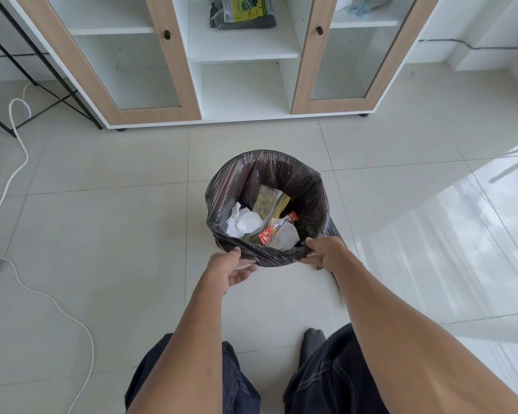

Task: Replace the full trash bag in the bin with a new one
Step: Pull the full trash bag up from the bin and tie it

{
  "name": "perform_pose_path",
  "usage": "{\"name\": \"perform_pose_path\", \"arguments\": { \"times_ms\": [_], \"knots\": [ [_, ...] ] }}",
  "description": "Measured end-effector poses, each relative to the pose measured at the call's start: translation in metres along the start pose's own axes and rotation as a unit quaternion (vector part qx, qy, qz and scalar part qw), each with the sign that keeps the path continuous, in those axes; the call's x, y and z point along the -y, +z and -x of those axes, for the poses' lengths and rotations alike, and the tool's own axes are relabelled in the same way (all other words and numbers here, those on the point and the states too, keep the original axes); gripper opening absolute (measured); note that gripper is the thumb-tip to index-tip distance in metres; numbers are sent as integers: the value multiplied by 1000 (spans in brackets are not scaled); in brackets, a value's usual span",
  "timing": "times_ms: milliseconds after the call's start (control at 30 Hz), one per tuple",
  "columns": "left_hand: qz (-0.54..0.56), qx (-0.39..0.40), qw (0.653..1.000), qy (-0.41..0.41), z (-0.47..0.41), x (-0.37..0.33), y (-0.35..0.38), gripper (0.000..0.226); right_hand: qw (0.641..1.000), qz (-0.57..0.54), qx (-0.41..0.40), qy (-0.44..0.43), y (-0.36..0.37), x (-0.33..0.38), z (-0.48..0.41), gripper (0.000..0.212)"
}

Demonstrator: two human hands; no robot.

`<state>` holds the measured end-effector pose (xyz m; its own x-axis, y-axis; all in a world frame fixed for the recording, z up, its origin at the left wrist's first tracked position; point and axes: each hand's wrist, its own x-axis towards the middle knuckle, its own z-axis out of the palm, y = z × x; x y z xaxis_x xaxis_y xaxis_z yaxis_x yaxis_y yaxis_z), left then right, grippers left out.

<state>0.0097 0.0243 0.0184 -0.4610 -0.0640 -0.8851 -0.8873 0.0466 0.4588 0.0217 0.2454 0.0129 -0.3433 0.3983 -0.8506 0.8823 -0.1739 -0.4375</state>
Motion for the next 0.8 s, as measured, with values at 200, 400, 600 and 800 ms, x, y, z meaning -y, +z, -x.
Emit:
{"name": "perform_pose_path", "arguments": {
  "times_ms": [200,400,600,800],
  "knots": [
    [-1,29,1000,-1,-1,0,7,19,1000,17,-4,-5,-1,2,7,31],
    [36,-17,999,14,-9,-1,3,14,1000,7,2,-9,-1,1,6,27],
    [37,10,999,31,-1,-3,4,15,1000,17,5,-18,2,-1,1,24],
    [35,61,997,4,5,-5,0,15,999,23,27,-30,-1,2,2,14]
  ]
}}
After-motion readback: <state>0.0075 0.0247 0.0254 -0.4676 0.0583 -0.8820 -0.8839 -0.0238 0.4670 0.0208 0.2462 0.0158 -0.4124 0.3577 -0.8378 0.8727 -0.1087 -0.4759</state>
